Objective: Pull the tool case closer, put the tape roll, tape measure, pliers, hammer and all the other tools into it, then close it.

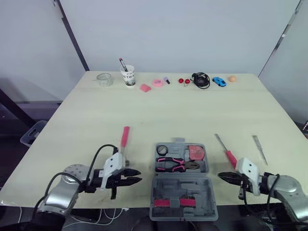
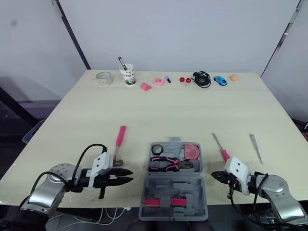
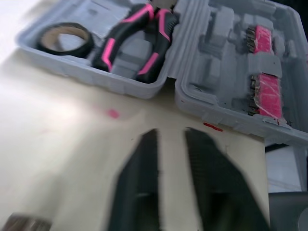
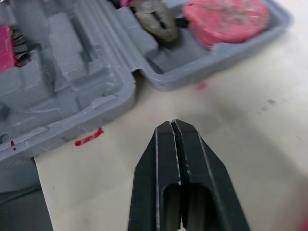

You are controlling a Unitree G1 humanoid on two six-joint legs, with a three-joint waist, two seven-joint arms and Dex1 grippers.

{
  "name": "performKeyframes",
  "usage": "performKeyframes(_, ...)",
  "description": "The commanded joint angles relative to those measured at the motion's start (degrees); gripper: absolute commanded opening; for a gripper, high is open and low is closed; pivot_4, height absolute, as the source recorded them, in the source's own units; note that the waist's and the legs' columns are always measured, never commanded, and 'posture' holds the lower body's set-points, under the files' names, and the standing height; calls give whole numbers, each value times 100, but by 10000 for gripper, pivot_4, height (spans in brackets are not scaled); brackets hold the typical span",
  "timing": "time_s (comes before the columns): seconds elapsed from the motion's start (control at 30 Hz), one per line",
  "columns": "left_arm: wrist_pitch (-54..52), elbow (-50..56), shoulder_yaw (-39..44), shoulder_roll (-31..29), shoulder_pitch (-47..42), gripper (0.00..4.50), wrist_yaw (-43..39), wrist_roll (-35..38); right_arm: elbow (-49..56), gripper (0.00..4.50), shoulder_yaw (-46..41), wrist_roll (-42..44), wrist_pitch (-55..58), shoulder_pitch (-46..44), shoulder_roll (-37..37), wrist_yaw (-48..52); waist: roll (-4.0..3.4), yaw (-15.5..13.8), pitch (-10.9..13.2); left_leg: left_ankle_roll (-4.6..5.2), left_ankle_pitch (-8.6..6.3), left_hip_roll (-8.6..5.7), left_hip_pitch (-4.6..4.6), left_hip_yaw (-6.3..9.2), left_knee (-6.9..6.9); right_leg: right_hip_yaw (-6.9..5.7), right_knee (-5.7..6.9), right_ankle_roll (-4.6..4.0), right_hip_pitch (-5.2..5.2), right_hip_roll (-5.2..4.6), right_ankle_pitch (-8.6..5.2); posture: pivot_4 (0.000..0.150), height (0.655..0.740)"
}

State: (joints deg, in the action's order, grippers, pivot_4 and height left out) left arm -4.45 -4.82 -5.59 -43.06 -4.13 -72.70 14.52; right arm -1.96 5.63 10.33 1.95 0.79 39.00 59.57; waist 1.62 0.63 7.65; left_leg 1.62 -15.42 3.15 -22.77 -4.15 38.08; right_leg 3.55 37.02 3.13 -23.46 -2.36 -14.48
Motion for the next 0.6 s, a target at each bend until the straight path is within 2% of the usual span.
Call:
performKeyframes(0.03,152,-192,-149,59,-190,487,-8,-175,-99,0,181,-175,-189,-224,-49,50,0,0,0,0,0,2,0,1,2,0,2,0,0,3,0,1500,7400)
performKeyframes(0.6,435,-967,-590,385,-635,487,-16,-648,-274,0,618,-529,-148,-617,-252,3,0,-8,-1,0,0,3,-1,5,22,2,27,2,0,7,1,1500,7400)
